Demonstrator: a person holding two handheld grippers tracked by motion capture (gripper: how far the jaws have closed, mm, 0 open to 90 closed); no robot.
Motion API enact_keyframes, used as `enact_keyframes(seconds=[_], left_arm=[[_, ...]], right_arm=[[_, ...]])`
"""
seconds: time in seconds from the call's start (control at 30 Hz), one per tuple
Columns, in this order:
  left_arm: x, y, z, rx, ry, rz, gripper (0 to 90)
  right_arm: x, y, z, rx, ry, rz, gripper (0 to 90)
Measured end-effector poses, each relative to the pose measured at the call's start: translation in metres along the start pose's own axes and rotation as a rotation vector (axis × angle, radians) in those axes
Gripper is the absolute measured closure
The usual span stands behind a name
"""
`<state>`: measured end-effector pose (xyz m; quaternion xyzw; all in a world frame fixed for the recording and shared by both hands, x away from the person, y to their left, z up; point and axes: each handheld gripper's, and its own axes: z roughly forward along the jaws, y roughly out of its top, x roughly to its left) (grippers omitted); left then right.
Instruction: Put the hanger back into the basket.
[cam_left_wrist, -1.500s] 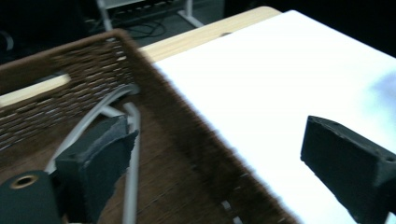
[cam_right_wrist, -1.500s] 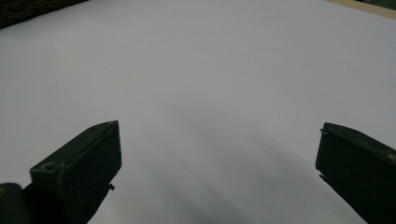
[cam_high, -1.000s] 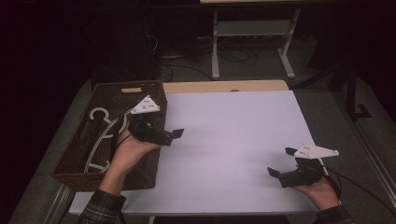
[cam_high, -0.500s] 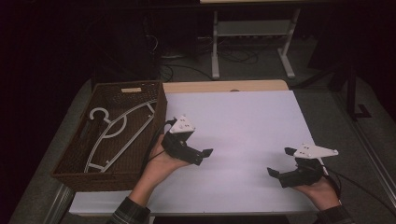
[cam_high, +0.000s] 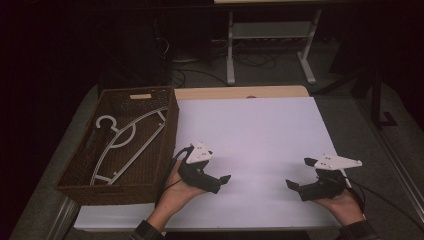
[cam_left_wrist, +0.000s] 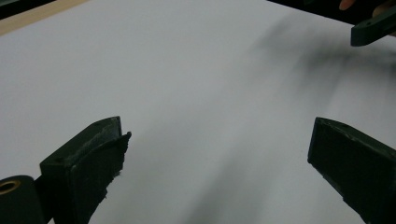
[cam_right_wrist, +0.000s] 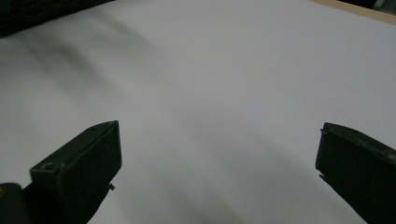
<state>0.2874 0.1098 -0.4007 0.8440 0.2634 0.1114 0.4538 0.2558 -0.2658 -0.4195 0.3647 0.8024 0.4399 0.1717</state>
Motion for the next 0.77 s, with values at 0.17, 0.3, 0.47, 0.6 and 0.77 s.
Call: enact_keyframes(seconds=[0.17,0.3,0.47,0.6,0.77], left_arm=[[0.0,-0.014,0.003,0.015,0.011,-0.013,3.4],[0.0,-0.023,0.005,0.024,0.014,-0.016,3.4],[0.004,-0.026,0.004,0.011,0.011,-0.038,3.4],[0.005,-0.027,0.003,0.011,0.011,-0.043,3.4],[0.006,-0.027,0.003,0.011,0.008,-0.047,3.4]], right_arm=[[0.001,0.0,0.001,0.005,0.001,-0.007,0.0],[0.002,-0.001,0.002,0.009,0.008,-0.014,0.0],[0.001,-0.002,0.002,0.008,0.013,-0.01,0.0],[0.001,-0.003,0.002,0.008,0.02,-0.008,0.0],[0.0,-0.004,0.001,0.005,0.017,-0.009,0.0]])
